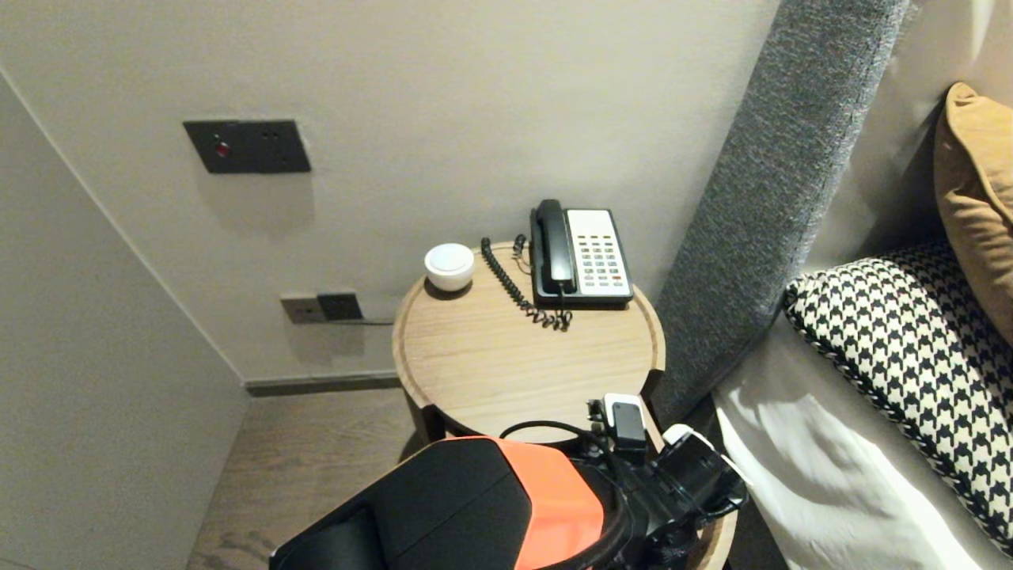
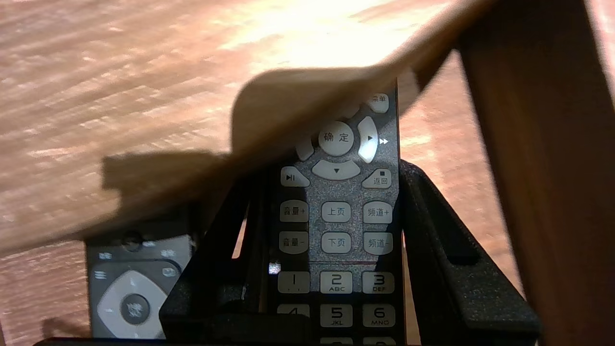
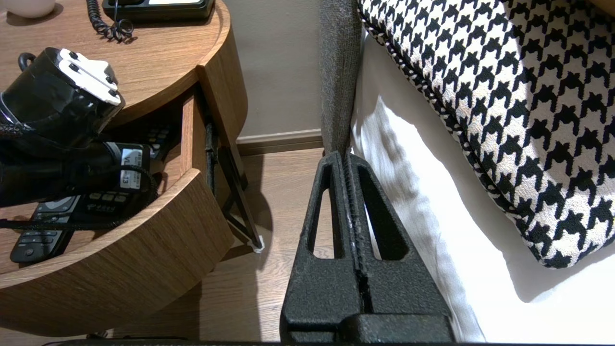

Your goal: Put the remote controls on the table in the drawer one by one

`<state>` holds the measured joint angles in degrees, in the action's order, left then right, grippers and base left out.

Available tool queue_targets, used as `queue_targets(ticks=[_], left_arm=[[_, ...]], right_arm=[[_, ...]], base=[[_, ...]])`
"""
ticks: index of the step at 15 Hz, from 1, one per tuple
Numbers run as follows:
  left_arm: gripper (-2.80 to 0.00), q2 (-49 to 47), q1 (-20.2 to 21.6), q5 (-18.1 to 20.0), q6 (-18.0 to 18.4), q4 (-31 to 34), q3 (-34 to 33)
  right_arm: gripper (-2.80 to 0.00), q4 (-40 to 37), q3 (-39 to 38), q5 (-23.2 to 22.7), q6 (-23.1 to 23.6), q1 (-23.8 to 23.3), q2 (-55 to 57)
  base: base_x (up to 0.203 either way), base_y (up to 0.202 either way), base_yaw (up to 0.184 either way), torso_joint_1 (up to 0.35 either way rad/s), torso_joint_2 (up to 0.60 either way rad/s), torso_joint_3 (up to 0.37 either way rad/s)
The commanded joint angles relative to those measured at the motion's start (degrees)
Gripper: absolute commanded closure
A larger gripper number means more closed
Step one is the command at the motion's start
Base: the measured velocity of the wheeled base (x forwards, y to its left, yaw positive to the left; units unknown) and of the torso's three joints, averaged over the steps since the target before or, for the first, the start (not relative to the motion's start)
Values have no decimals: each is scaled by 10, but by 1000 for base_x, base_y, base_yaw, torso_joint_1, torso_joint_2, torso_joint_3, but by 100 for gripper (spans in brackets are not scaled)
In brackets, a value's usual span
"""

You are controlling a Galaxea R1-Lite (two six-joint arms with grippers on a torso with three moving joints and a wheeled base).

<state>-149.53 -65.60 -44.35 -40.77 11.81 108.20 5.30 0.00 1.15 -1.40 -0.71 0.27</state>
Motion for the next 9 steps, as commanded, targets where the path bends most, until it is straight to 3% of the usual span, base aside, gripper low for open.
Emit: queue_targets(ticks=[1,9], left_arm=[[0,6,-1,-1,-11,1,-14],[0,17,1,16,-44,-2,-69]], right_arm=[[0,1,-23,0,0,0,0],[0,1,-23,0,0,0,0]], base=[[0,0,0,0,0,0],[0,0,0,0,0,0]])
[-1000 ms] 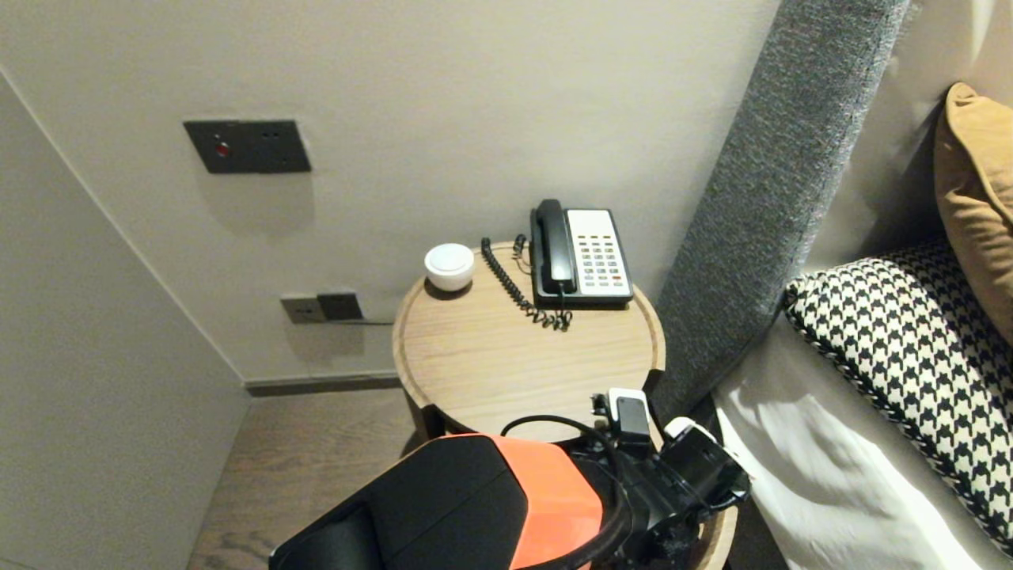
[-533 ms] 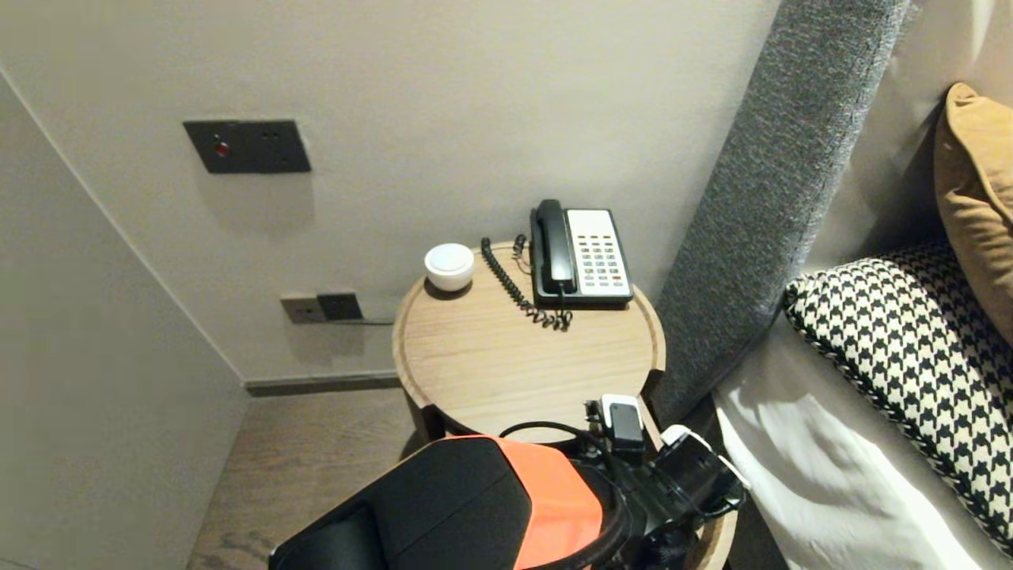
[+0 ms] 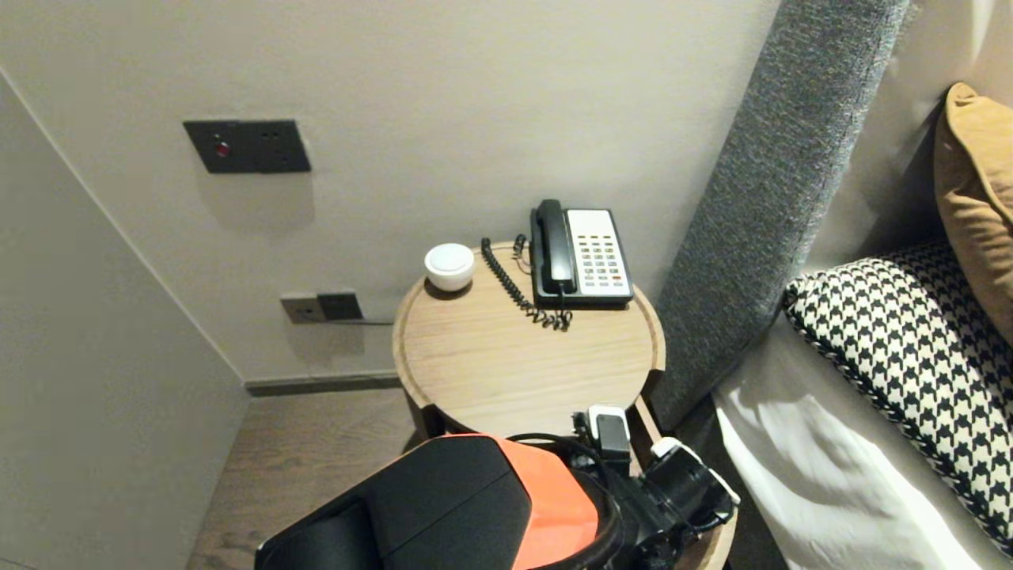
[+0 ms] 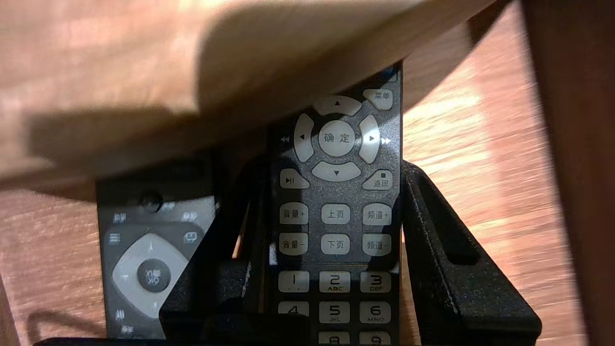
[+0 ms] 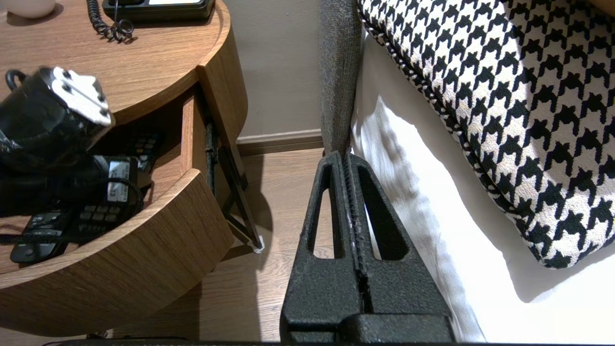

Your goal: Put the remote controls on the table in the drawer one by one

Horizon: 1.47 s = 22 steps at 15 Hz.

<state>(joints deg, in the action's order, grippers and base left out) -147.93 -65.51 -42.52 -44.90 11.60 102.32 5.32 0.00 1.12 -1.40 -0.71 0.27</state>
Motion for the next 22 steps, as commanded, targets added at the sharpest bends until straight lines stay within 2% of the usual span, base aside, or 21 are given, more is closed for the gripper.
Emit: queue_targets(ticks=[1,12,13,18,22], left_arm=[[0,-1,1,3,-5,-3,-18],[0,-7,1,13,-9,-4,-8],[-280,-6,1,13,-9,-4,-7],[-280,-1,1,13,-7,-1,-2],[-280,44,-8,17,1,5,-9]], right_arm=[[0,0,-23,0,0,0,0],[0,0,-23,0,0,0,1],[0,0,-23,0,0,0,0],[0,0,-23,0,0,0,0],[0,0,-23,0,0,0,0]], base=[[0,0,0,0,0,0],[0,0,0,0,0,0],[0,0,0,0,0,0],[0,0,0,0,0,0],[0,0,0,0,0,0]])
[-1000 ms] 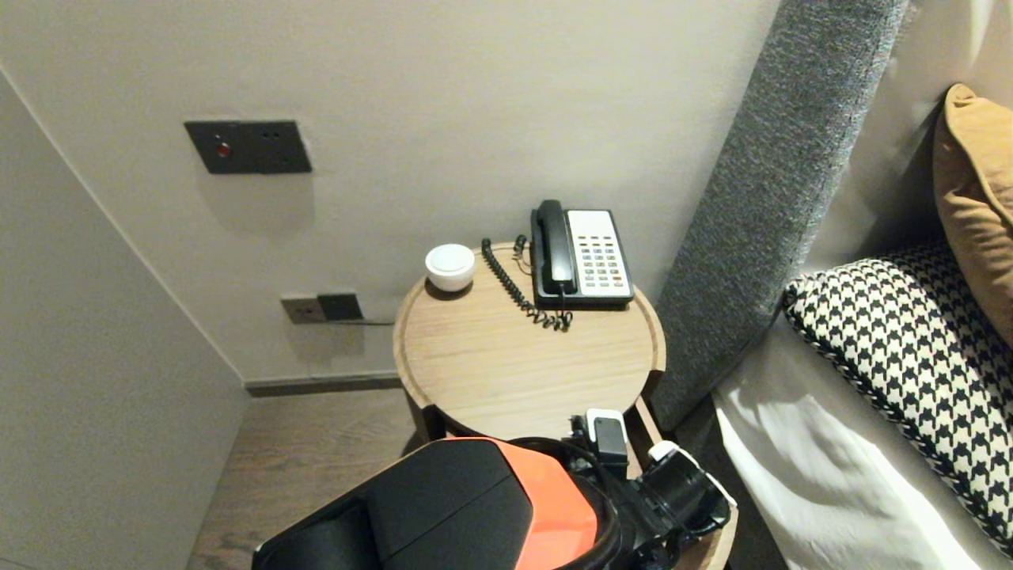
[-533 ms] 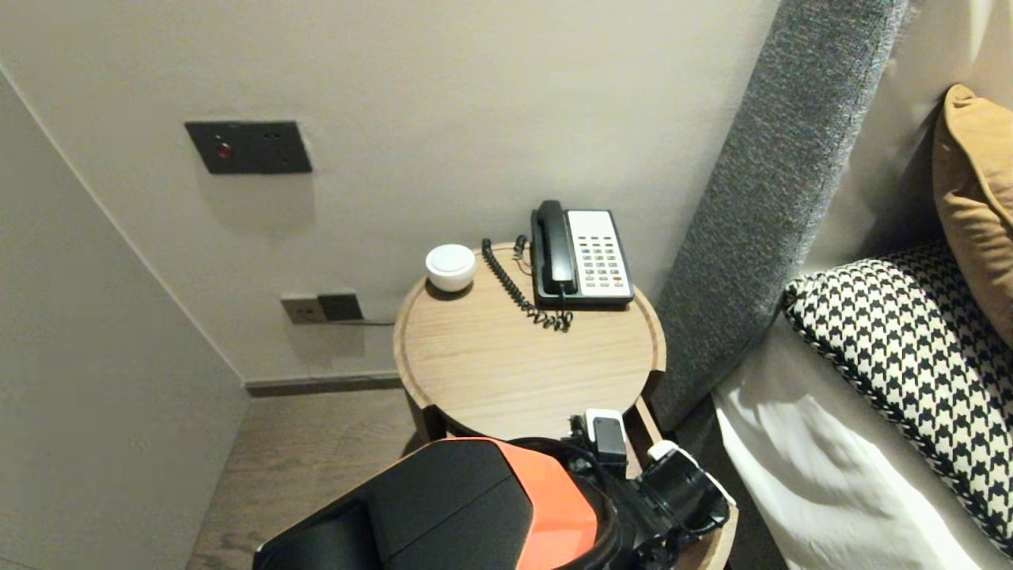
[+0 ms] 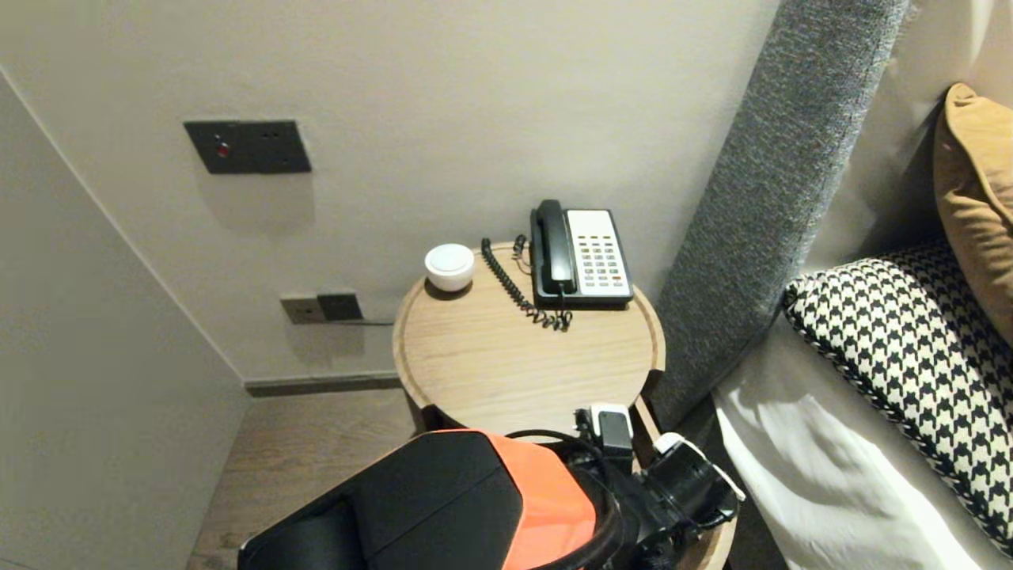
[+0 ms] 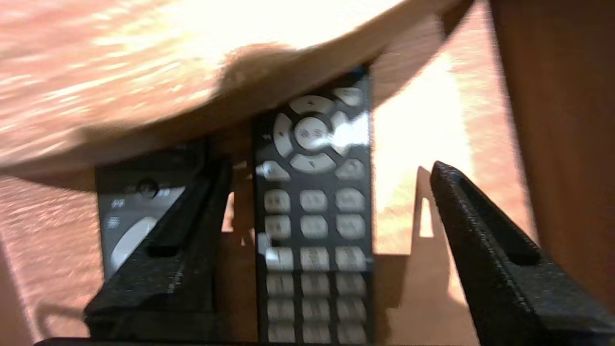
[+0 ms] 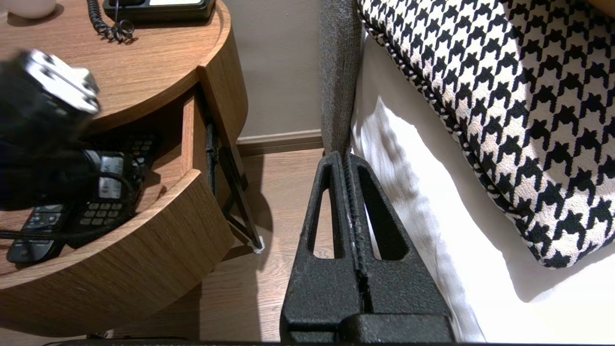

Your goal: Put the remote controls on the table in the drawer one by one

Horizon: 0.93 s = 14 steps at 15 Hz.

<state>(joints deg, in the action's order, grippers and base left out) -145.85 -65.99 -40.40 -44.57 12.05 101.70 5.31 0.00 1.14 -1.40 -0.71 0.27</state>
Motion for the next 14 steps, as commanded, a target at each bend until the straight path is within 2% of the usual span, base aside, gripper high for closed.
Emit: queue_targets(ticks=[1,5,7,14], left_arm=[[-280,32,-6,-5,-3,4,-5],[-280,69,-21,-5,-2,16,-33],[-280,98,-29,-5,-2,13,-77],[-280,220,-40,-5,-3,14,-167]], right_arm=[[0,1,-23,0,0,0,0],[0,1,-23,0,0,0,0],[0,1,-23,0,0,0,0],[0,1,-23,0,0,0,0]], base=[[0,0,0,0,0,0],[0,0,0,0,0,0],[0,0,0,0,0,0],[0,0,0,0,0,0]])
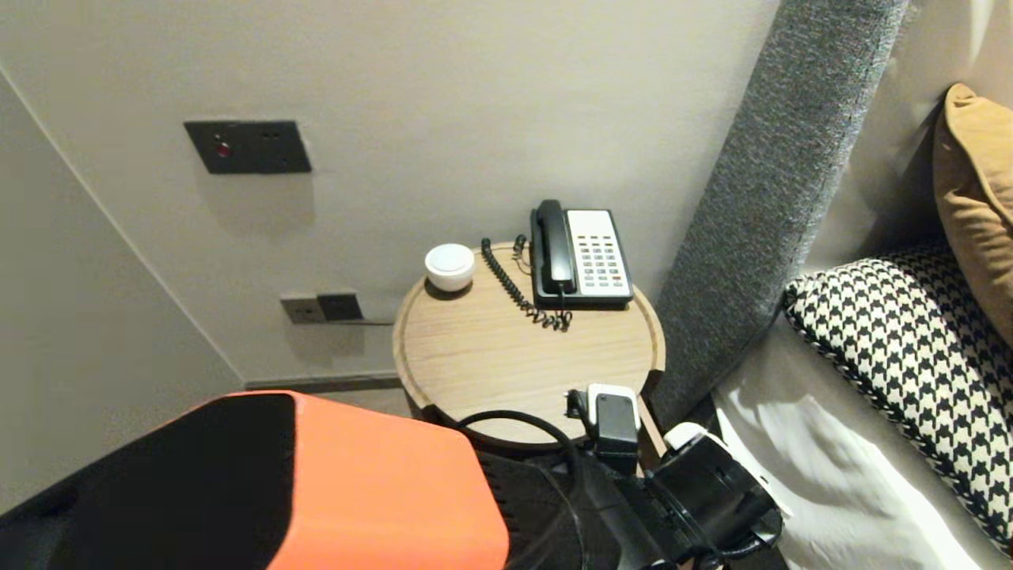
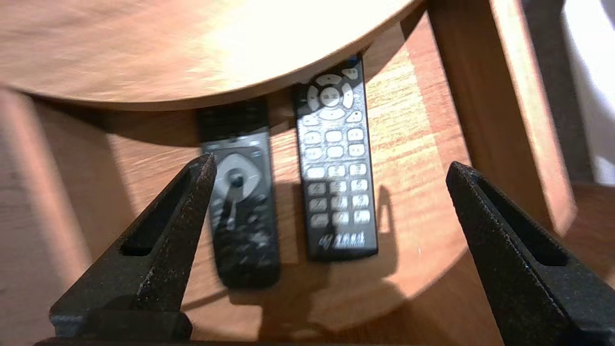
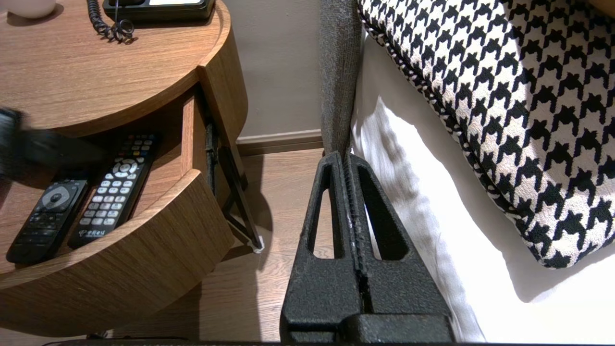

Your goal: Close the nightstand drawer

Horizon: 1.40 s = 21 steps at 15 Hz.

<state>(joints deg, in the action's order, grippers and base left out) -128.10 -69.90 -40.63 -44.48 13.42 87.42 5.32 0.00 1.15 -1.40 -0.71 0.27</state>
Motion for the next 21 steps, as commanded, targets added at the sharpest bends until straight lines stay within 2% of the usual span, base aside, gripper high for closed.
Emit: queue_targets(ticks=[1,3,7,8,11,13,15,21], left_arm=[[-280,59,-1,-1,-4,-2,-39],[-280,93,3,-1,-4,1,-63],[-280,147,38,1,2,18,-78],[0,163,47,3,2,26,-87],[0,213,82,18,5,50,-122],[0,247,103,58,5,116,-140],[0,277,116,89,4,151,-156],[0,333,112,169,1,236,-209]], right_arm=[[0,0,-23,0,0,0,0],[0,0,-23,0,0,0,0],[0,0,-23,0,0,0,0],[0,0,-23,0,0,0,0],[0,0,-23,0,0,0,0],[0,0,-23,0,0,0,0],[0,0,-23,0,0,0,0],[0,0,-23,0,0,0,0]], base=[[0,0,0,0,0,0],[0,0,0,0,0,0],[0,0,0,0,0,0],[0,0,0,0,0,0],[0,0,0,0,0,0],[0,0,0,0,0,0],[0,0,0,0,0,0],[0,0,0,0,0,0]])
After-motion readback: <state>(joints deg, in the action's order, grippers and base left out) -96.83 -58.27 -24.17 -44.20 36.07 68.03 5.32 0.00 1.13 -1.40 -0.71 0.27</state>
